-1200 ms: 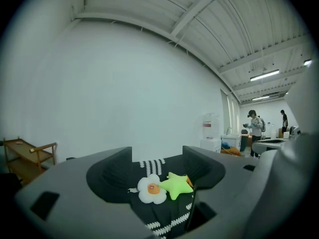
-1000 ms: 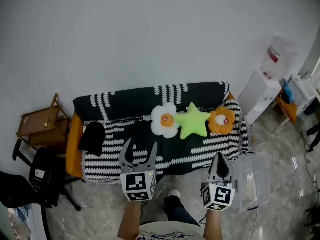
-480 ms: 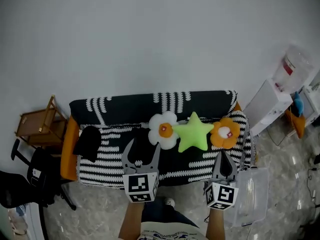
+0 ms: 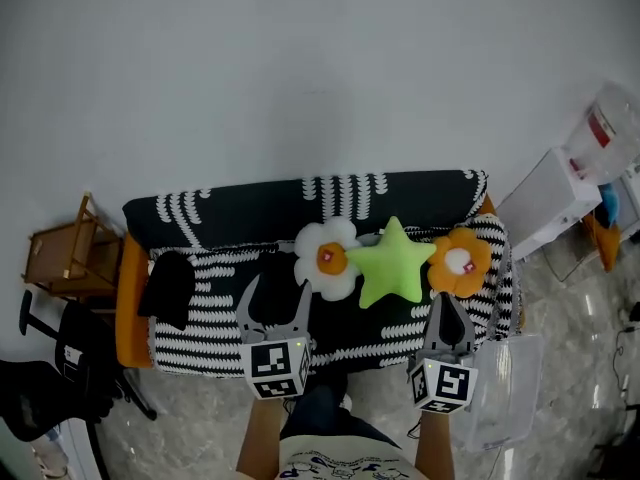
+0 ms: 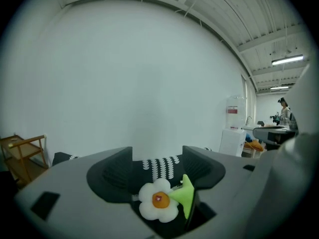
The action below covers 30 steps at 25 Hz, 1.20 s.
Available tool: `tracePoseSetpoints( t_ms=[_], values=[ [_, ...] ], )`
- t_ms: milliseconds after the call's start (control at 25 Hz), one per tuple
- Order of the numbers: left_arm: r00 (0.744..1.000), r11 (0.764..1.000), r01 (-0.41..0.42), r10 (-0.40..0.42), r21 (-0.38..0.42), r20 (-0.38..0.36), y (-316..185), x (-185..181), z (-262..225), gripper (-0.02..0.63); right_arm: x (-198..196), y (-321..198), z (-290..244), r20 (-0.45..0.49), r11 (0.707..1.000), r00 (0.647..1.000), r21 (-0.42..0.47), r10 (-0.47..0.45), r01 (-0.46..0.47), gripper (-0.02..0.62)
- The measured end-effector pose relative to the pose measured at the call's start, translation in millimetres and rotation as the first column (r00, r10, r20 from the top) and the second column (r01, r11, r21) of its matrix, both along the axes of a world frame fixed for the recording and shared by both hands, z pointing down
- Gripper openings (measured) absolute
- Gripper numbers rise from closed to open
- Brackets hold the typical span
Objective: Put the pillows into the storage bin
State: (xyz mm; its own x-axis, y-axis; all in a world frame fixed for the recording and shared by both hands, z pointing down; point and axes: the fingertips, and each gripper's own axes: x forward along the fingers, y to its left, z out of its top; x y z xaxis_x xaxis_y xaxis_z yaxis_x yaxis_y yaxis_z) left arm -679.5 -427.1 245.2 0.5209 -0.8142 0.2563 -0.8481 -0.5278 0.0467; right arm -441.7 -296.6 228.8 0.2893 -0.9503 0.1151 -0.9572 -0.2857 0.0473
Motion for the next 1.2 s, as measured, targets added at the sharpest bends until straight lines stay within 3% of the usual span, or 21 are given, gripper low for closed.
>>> tracePoseSetpoints(
  t_ms=[320, 600, 880, 1200],
  values=[
    [0.998, 0.995, -0.026, 0.031, -0.095, 0.046, -100.0, 26.4, 56.5, 0.307, 30.2, -99.6, 37.5, 0.033, 0.997, 0.999, -0.07, 0.022, -0.02, 0.014],
    [0.994, 0.978, -0.054, 0.072, -0.201, 0.086, -170.0, 45.7, 132.4, 0.307, 44.0, -159.0, 96.1, 0.051, 0.982, 0.998, -0.187, 0.025, -0.015, 0.015],
    [0.98, 0.948, -0.084, 0.136, -0.308, 0.149, -229.5, 67.3, 234.5, 0.307, 59.9, -198.2, 161.9, 0.056, 0.955, 0.998, -0.297, 0.034, -0.016, 0.017],
    [0.95, 0.904, -0.12, 0.225, -0.411, 0.218, -267.7, 91.1, 348.4, 0.307, 75.2, -205.7, 222.7, 0.068, 0.925, 0.996, -0.38, 0.052, -0.023, 0.017]
  ],
)
